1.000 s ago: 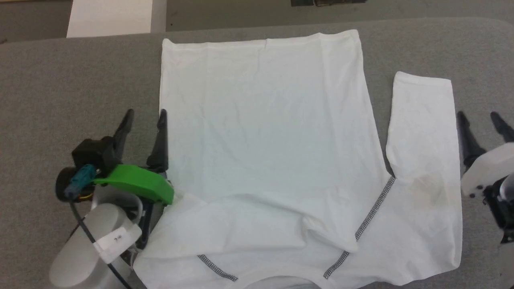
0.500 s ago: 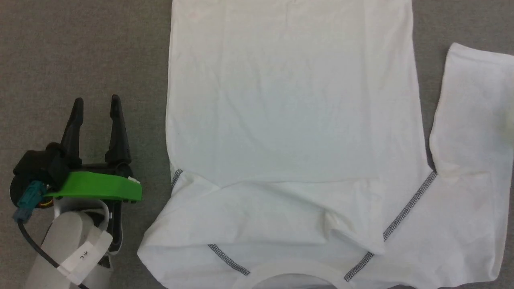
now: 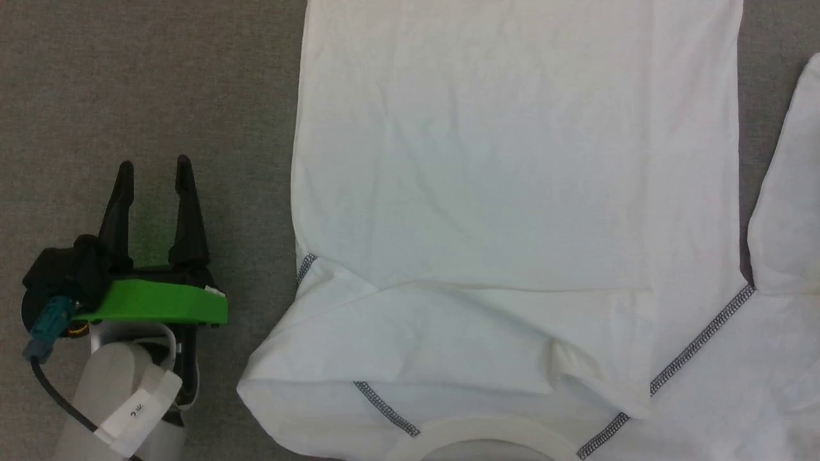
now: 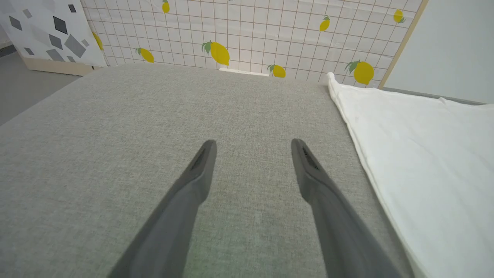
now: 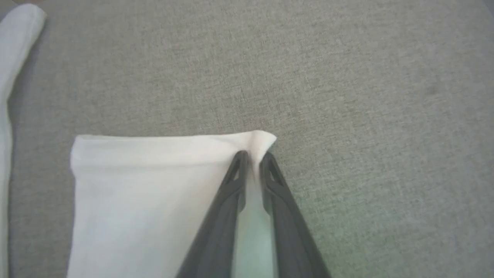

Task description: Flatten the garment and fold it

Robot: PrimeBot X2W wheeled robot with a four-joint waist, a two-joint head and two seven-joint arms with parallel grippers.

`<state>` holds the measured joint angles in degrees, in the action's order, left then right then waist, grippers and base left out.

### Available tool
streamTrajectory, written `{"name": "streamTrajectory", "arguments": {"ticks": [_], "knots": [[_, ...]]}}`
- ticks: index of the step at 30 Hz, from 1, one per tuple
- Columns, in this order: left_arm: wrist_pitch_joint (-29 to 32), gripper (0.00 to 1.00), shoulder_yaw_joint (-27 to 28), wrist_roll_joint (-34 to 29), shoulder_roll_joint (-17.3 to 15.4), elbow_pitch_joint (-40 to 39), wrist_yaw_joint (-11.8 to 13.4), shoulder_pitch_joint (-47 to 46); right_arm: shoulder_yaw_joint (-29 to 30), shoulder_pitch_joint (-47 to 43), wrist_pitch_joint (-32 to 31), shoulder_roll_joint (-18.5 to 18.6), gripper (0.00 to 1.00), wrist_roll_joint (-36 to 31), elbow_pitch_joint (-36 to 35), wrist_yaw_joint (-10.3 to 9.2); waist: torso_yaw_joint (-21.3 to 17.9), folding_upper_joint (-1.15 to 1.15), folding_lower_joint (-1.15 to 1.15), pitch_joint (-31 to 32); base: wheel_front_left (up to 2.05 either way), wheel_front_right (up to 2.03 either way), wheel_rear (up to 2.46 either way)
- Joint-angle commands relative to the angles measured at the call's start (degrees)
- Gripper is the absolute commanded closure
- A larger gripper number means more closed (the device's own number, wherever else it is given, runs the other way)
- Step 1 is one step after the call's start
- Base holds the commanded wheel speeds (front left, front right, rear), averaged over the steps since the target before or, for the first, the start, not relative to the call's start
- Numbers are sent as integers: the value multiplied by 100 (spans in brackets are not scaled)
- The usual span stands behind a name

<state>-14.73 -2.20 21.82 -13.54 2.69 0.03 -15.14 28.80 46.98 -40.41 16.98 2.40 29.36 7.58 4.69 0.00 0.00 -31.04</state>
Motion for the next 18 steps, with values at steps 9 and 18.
{"name": "streamTrajectory", "arguments": {"ticks": [9,18], "knots": [[-27,0,189,-271,174,272,-188,297,8,-1013,650,-18,100,9,-927,-9,-266,0,0,743,0,0,0],[-27,0,278,-342,266,530,-296,711,-360,-2644,301,-274,100,287,-3598,-9,-497,0,0,1706,0,0,0]]}}
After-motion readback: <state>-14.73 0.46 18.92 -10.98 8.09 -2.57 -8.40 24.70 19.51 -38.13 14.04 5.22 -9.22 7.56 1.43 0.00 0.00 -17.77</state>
